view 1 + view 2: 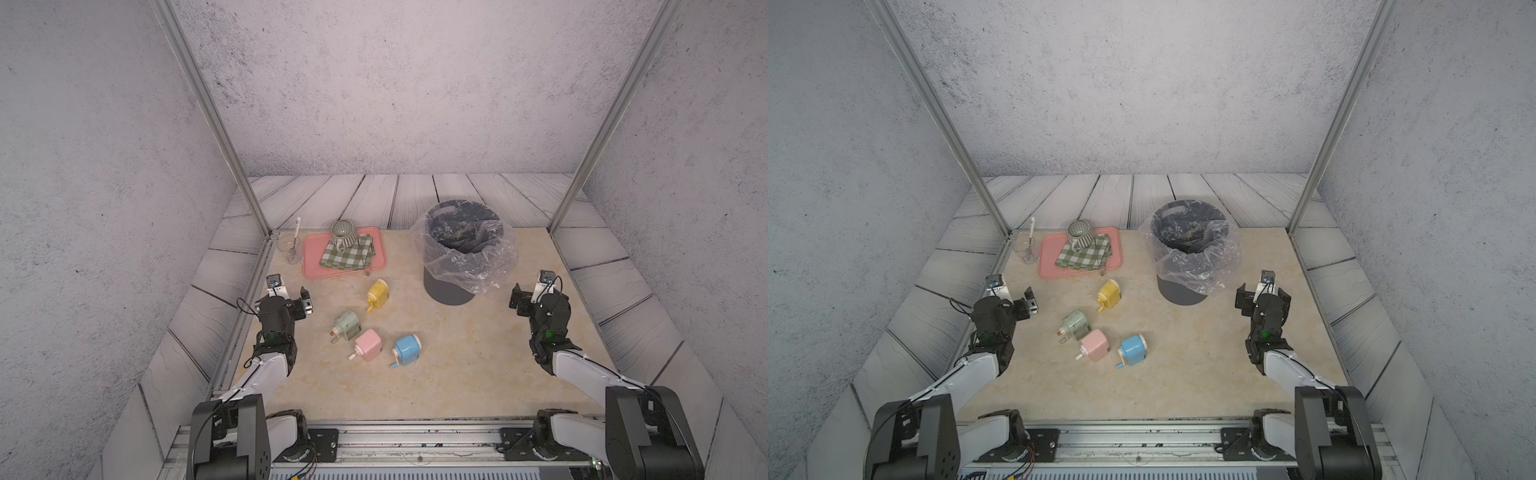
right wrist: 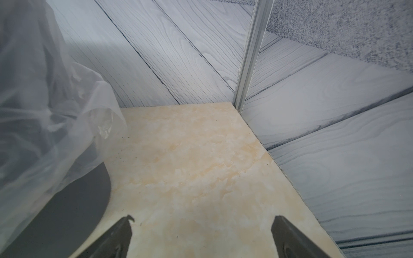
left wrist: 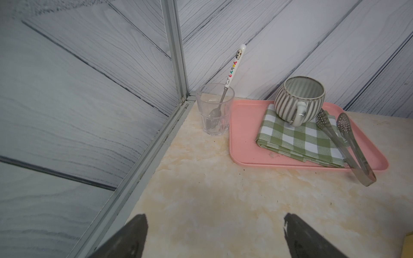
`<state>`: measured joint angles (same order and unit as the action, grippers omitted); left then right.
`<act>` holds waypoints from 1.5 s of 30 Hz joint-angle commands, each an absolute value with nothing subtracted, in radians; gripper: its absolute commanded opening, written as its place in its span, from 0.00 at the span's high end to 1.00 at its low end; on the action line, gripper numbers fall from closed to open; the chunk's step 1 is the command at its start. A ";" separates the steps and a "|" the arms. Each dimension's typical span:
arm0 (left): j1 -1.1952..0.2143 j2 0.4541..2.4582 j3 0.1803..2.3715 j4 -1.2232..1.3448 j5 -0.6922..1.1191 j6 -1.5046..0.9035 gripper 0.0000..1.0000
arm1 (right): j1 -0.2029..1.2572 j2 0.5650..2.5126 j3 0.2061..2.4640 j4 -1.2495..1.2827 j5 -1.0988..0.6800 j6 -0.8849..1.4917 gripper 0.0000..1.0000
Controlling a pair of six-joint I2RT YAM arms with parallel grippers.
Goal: Take out the pencil sharpener tray and clean the shavings
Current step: Reset both arms
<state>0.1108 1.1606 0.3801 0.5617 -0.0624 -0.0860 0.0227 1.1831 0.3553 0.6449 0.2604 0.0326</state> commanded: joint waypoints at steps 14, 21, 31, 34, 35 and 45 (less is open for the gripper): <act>0.121 1.168 0.366 0.607 -0.040 -0.115 0.01 | 0.032 1.578 0.273 1.155 0.070 0.010 0.01; 0.128 1.196 0.376 0.615 -0.001 -0.126 0.01 | 0.032 1.510 0.396 0.811 -0.022 -0.026 0.01; 0.114 1.462 0.356 0.860 0.132 -0.081 0.01 | 0.020 1.530 0.457 0.722 0.045 0.023 0.01; 0.088 1.578 0.364 1.008 0.139 -0.054 0.01 | 0.020 1.531 0.457 0.724 0.045 0.023 0.01; 0.082 1.557 0.378 0.946 0.157 -0.038 0.01 | 0.019 1.529 0.459 0.721 0.046 0.024 0.01; 0.059 1.526 0.414 0.822 0.201 0.020 0.01 | 0.020 1.530 0.458 0.722 0.044 0.025 0.01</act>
<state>0.0639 1.5421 0.3878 0.8513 0.1806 -0.0032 0.0227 1.5272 0.4496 0.7300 0.0322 0.0151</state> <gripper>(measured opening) 0.987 0.989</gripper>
